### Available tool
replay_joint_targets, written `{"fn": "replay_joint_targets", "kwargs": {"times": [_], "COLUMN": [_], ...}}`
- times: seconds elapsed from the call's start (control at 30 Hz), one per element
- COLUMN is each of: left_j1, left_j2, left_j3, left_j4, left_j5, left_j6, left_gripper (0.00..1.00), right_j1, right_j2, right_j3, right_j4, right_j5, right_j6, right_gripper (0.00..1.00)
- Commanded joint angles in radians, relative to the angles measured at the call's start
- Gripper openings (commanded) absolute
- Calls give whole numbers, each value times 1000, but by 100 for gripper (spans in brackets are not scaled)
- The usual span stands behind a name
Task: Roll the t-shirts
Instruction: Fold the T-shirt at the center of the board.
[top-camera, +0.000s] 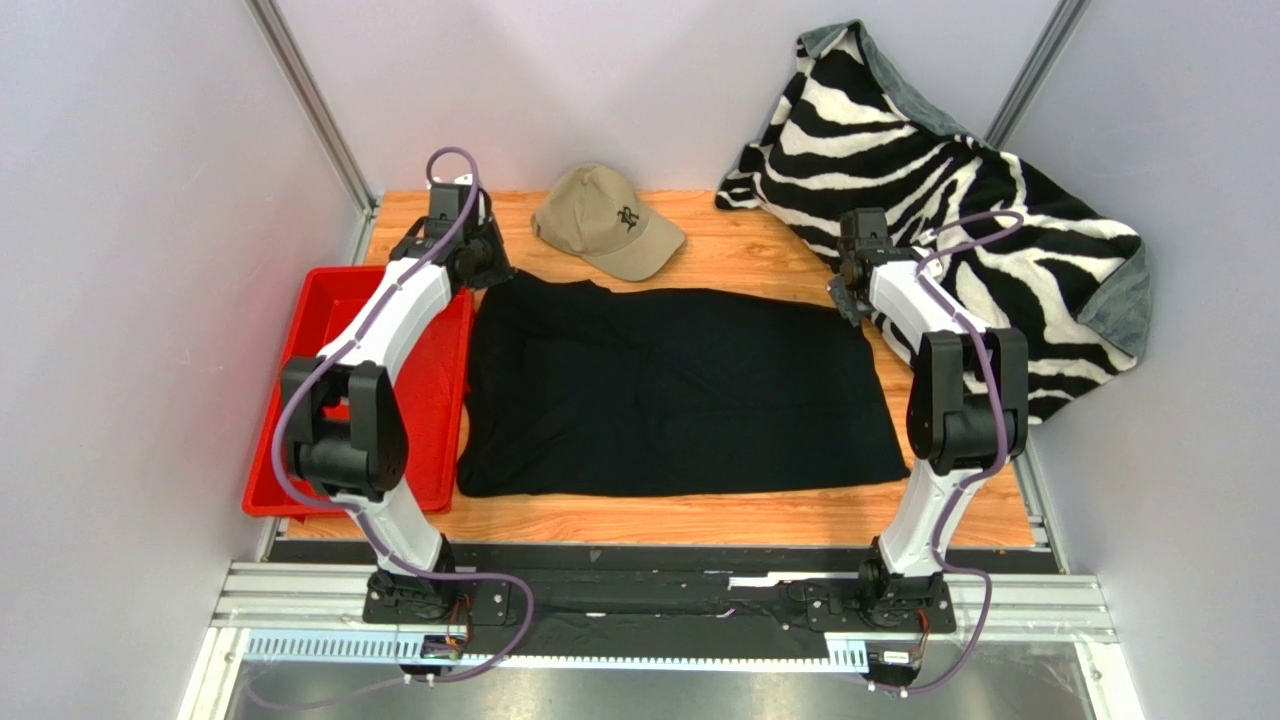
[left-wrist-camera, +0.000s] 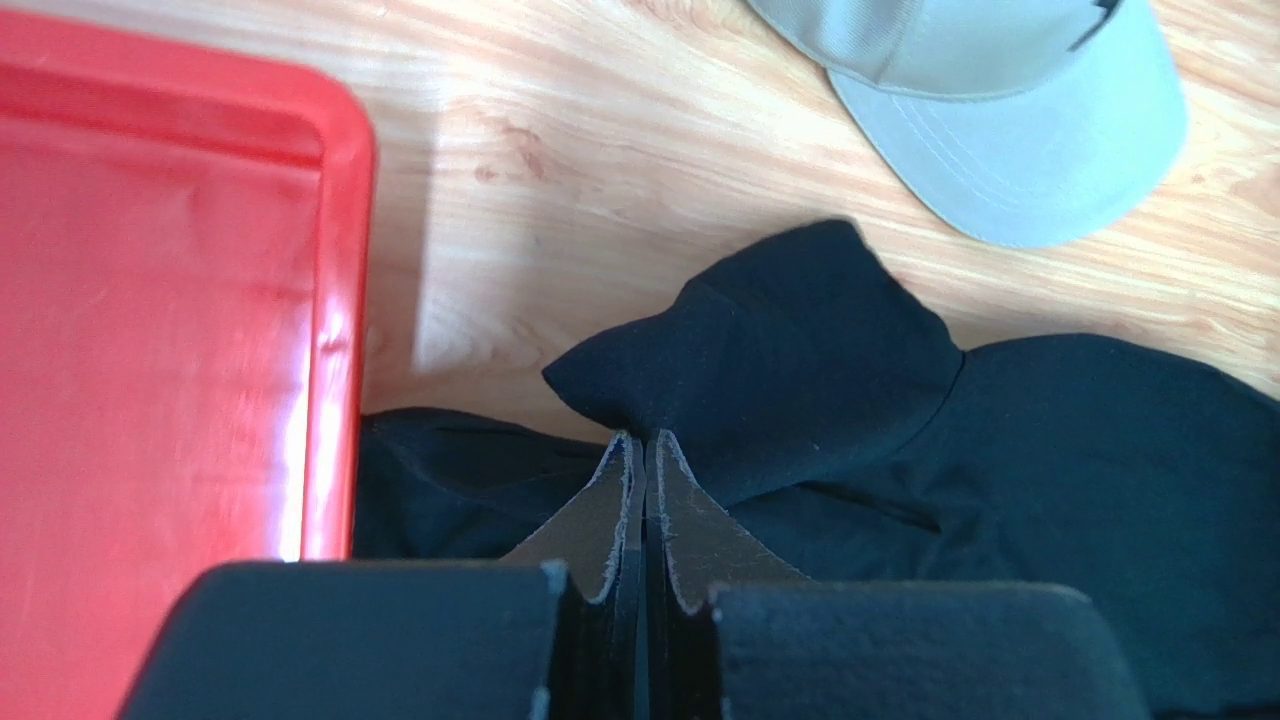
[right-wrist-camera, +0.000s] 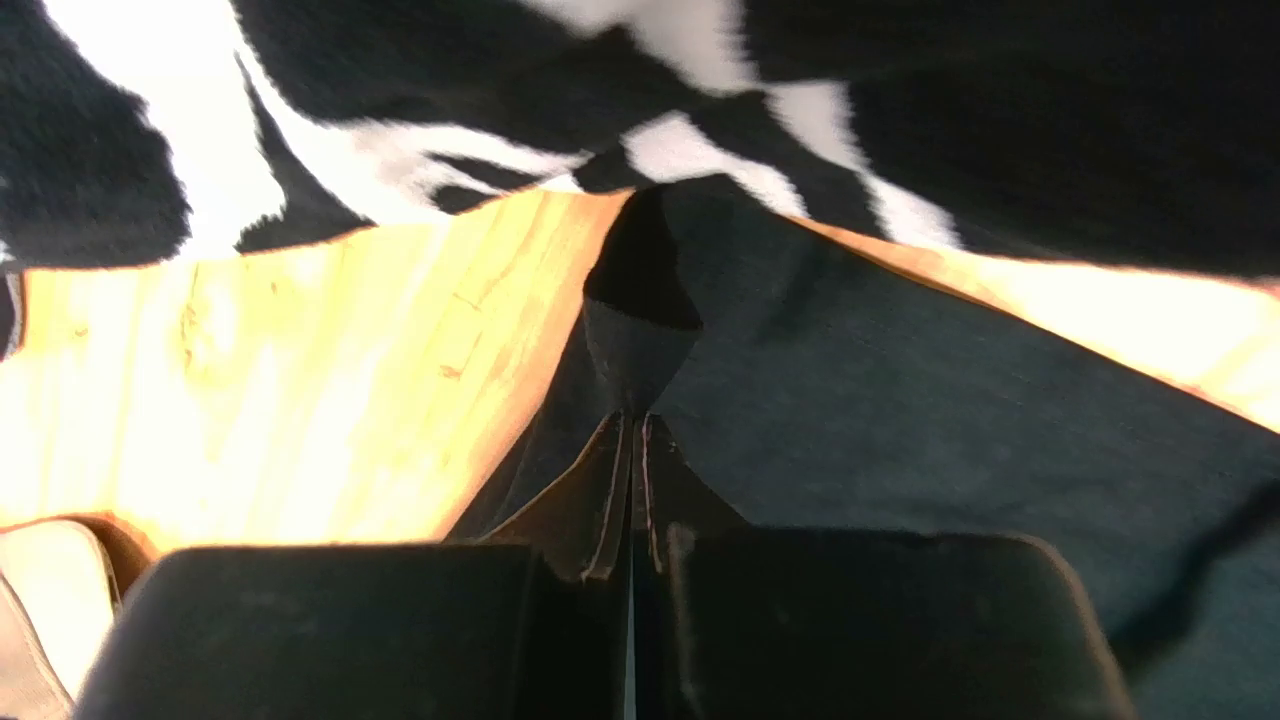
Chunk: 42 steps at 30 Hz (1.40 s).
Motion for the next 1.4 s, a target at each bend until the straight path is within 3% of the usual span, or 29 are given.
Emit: {"fn": "replay_joint_targets", "kwargs": {"times": [0.0, 0.8, 1.37], "left_j1": [1, 1, 1], "left_j2": [-112, -433, -498], "left_j3": [-48, -417, -547], "left_j4": [19, -131, -145], "left_j5": [-6, 26, 52], "left_j6": [-32, -143, -129], "left_gripper": [0, 0, 0], "right_j1": [-3, -42, -42], "right_j2": [-88, -402, -519], "right_j3": [-46, -442, -595], "right_j4": [5, 17, 38], "right_j5": [45, 65, 33], "right_j6": [-26, -114, -141], "right_gripper": [0, 0, 0]}}
